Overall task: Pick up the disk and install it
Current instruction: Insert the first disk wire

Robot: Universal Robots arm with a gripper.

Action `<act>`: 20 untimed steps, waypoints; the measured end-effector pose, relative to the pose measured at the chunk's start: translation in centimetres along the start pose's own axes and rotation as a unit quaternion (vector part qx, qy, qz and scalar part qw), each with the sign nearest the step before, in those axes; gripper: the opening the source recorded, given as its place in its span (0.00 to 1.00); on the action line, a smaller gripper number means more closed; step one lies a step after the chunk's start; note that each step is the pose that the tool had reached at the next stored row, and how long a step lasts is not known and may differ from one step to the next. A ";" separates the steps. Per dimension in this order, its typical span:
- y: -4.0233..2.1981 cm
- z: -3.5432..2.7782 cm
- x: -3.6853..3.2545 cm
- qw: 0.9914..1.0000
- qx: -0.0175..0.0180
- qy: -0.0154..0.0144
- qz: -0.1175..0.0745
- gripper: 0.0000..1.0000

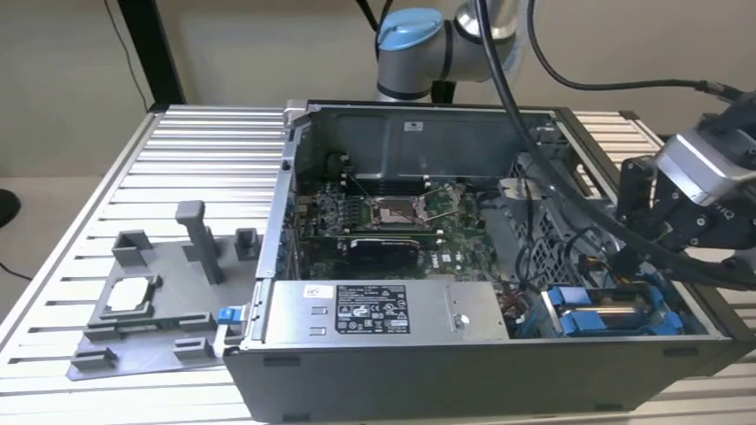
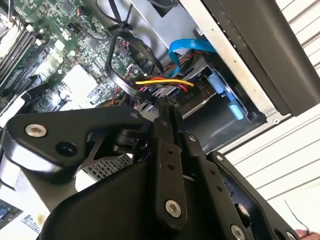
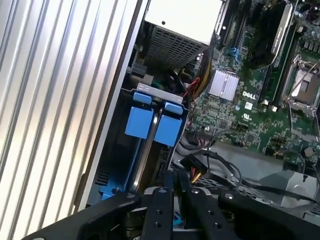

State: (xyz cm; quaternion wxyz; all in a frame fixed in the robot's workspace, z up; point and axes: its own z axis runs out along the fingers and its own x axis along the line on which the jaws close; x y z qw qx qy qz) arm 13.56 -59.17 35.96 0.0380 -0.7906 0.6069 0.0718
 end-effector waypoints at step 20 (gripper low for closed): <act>1.45 0.57 -0.32 0.997 0.025 0.036 0.055 1.00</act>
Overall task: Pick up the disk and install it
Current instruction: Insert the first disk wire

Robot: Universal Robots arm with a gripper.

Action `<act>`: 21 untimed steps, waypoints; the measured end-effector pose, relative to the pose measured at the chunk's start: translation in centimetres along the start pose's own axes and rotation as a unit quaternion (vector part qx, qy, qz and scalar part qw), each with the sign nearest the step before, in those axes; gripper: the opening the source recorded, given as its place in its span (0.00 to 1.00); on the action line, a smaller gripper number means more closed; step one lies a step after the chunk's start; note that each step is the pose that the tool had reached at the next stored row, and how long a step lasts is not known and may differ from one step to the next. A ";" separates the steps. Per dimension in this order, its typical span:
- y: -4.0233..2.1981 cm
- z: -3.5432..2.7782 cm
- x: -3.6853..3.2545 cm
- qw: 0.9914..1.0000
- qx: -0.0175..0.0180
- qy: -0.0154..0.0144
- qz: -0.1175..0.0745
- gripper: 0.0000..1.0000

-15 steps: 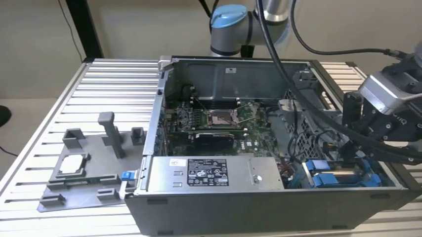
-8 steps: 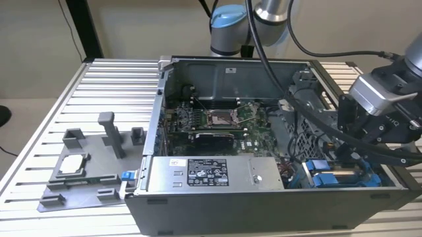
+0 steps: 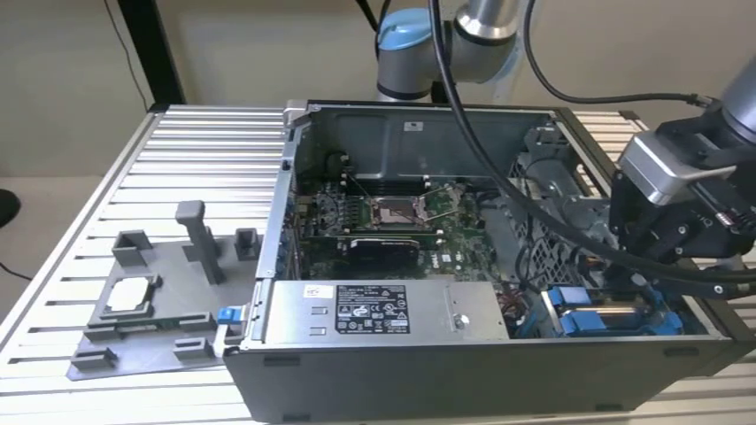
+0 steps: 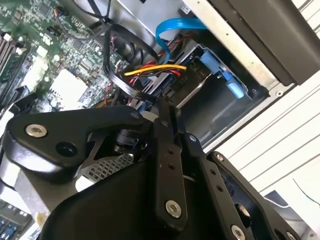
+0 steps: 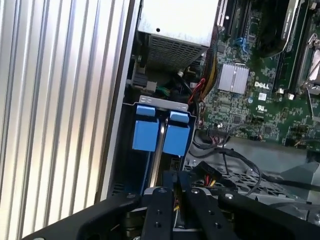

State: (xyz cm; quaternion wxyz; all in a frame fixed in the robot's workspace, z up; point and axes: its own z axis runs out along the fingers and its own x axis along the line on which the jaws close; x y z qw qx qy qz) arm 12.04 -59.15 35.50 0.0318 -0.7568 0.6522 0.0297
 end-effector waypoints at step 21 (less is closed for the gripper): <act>2.32 0.17 -0.33 0.998 0.060 0.014 -0.003 1.00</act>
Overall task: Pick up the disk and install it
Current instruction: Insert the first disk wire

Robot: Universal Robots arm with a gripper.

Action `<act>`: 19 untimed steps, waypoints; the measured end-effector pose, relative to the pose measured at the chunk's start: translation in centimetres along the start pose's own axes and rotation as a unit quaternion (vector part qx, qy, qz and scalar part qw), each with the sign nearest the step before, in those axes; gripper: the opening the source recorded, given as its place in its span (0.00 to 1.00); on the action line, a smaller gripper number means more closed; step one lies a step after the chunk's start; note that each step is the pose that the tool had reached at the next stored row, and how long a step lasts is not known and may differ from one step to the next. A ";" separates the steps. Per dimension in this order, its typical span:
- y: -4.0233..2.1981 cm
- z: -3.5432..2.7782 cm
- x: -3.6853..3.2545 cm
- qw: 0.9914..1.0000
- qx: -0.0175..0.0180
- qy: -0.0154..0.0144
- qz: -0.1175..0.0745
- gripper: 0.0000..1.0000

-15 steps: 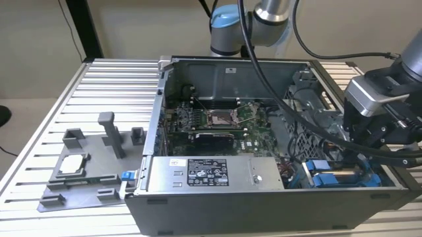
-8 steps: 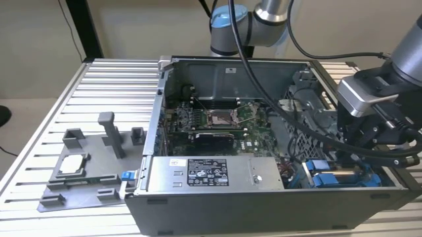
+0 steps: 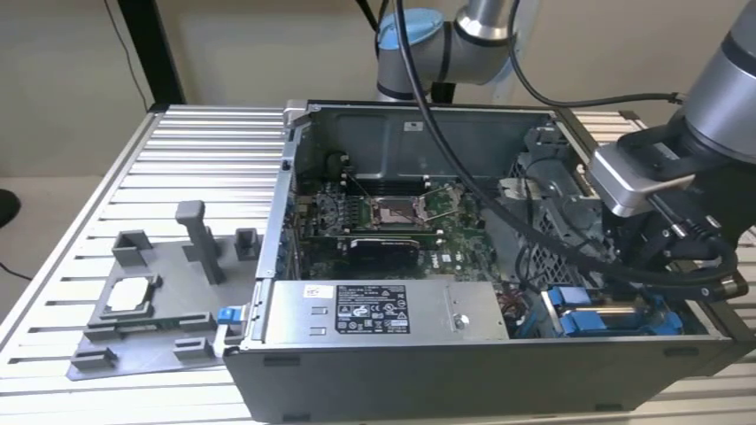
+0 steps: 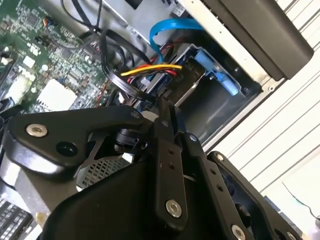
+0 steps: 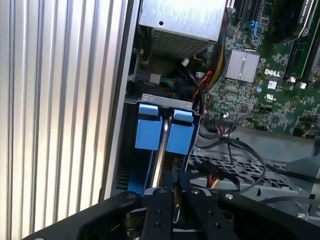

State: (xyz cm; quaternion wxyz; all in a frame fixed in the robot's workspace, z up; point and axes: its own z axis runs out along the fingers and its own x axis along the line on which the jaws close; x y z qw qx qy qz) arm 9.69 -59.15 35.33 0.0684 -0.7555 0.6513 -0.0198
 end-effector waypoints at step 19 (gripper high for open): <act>2.26 0.58 -0.51 0.999 0.032 0.012 0.036 1.00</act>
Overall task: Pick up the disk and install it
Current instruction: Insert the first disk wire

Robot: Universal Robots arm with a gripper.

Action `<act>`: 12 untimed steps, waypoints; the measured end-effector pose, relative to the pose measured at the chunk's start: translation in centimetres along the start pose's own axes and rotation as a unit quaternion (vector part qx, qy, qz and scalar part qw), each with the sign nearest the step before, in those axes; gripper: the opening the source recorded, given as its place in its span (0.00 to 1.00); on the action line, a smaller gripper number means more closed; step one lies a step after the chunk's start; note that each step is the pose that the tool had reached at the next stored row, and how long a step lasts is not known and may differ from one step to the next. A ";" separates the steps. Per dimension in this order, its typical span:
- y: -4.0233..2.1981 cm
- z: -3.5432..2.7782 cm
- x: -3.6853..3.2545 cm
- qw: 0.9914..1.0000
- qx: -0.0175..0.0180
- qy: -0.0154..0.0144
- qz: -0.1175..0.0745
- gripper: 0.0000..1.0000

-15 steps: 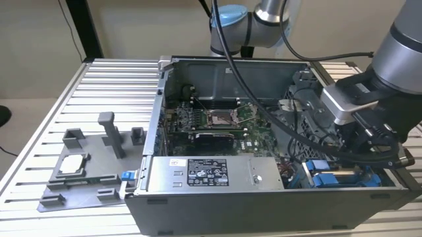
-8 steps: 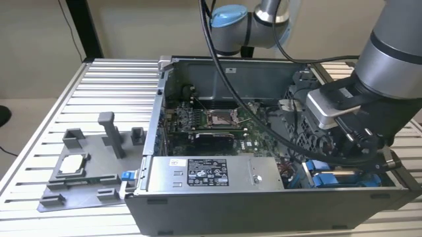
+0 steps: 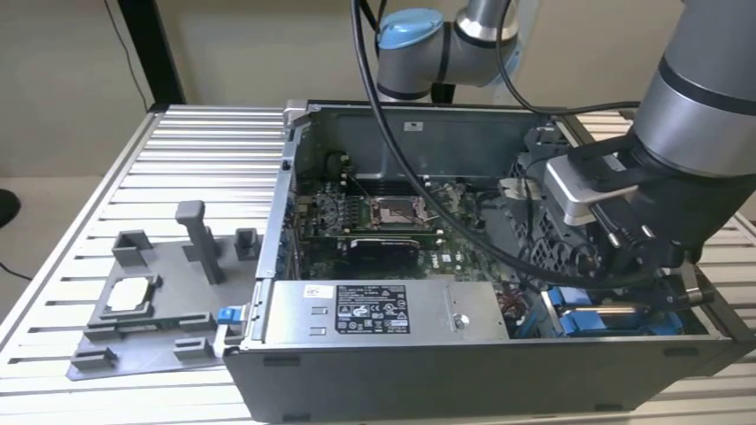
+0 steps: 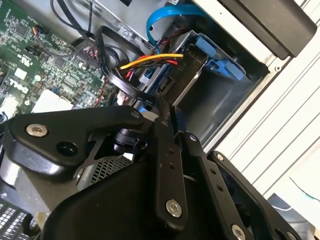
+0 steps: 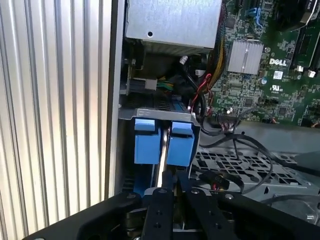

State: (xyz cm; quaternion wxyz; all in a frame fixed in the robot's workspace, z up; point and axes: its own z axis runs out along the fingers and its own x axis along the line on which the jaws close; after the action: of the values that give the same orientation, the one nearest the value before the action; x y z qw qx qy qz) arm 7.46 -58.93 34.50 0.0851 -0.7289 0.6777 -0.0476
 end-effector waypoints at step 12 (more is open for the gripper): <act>-0.07 0.05 -0.12 1.000 0.014 0.001 -0.001 1.00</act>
State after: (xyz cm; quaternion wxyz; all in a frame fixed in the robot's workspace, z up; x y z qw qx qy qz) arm 7.53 -58.81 34.46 0.0946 -0.7282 0.6763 -0.0578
